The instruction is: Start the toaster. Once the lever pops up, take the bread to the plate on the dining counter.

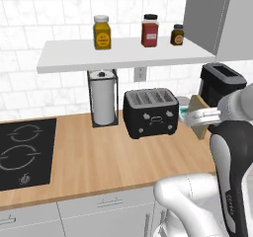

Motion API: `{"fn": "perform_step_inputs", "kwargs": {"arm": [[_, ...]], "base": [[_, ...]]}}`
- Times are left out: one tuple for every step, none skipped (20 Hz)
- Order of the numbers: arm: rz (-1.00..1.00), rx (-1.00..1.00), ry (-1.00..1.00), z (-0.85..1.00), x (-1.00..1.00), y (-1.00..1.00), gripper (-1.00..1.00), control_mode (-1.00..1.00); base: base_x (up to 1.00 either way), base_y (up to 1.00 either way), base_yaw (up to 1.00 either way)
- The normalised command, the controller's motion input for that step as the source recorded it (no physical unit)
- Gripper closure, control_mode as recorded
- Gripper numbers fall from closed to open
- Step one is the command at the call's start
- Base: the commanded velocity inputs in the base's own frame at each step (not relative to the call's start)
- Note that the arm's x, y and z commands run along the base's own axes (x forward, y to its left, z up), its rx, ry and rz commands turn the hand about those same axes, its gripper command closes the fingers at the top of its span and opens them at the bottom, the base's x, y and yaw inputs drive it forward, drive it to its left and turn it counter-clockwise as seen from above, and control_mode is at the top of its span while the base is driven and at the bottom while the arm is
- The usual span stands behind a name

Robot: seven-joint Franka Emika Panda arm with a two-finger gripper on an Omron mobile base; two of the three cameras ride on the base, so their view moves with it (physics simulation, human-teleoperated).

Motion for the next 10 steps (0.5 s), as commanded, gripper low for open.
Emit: {"fn": "perform_step_inputs", "kwargs": {"arm": [[0.0, 0.0, 0.0, 0.0, -0.3, 0.0, 1.0, -1.0], [0.0, 0.0, 0.0, 0.0, -0.35, 0.0, 1.0, -1.0], [0.0, 0.0, 0.0, 0.0, -0.29, 0.0, 1.0, -1.0], [0.0, 0.0, 0.0, 0.0, -0.19, 0.0, 1.0, -1.0], [0.0, 0.0, 0.0, 0.0, -0.11, 0.0, 1.0, -1.0], [0.0, 0.0, 0.0, 0.0, 0.0, 0.0, 1.0, -1.0], [0.0, 0.0, 0.0, 0.0, 0.0, 0.0, 1.0, -1.0], [0.0, 0.0, 0.0, 0.0, 0.0, 0.0, 1.0, -1.0], [0.0, 0.0, 0.0, 0.0, 0.0, 0.0, 1.0, -1.0], [0.0, 0.0, 0.0, 0.0, 0.0, 0.0, 1.0, -1.0]], "base": [[0.0, 0.0, 0.0], [0.0, 0.0, 0.0], [0.0, 0.0, 0.0], [0.0, 0.0, 0.0], [0.0, 0.0, 0.0], [0.0, 0.0, 0.0], [0.0, 0.0, 0.0], [0.0, 0.0, 0.0], [0.0, 0.0, 0.0], [0.0, 0.0, 0.0]]}}
